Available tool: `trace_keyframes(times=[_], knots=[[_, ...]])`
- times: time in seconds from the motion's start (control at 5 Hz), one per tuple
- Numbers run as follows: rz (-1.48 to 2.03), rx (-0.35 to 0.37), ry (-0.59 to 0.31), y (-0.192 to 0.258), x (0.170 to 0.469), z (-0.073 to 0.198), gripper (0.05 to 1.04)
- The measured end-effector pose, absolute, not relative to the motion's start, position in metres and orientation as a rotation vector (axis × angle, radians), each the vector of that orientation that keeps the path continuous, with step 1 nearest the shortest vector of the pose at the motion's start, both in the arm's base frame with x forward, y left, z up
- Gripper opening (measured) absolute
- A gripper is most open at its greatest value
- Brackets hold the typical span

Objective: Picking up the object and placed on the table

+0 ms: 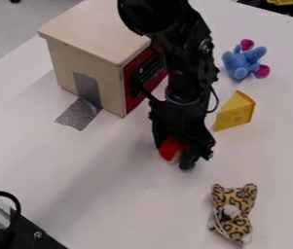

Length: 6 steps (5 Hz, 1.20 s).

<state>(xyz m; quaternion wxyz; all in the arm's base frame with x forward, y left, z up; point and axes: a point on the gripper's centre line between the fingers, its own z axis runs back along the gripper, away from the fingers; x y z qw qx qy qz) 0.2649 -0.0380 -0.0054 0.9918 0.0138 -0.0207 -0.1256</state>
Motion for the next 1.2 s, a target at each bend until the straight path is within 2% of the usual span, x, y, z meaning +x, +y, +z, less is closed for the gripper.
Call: trace_keyframes(times=[0.2,0.4,0.6,0.8,1.0,1.2], knots=[[-0.243,0.036,-0.027,-0.038,0.257,0.007,0.566],[-0.22,0.045,-0.084,-0.031,0.257,0.046,0.566],[-0.124,0.012,-0.158,0.003,0.261,0.098,0.566],[-0.049,-0.02,-0.179,0.038,0.259,0.127,0.564],[0.026,-0.024,-0.203,0.08,0.261,0.14,0.564],[0.076,-0.027,-0.158,0.104,0.266,0.119,0.564]])
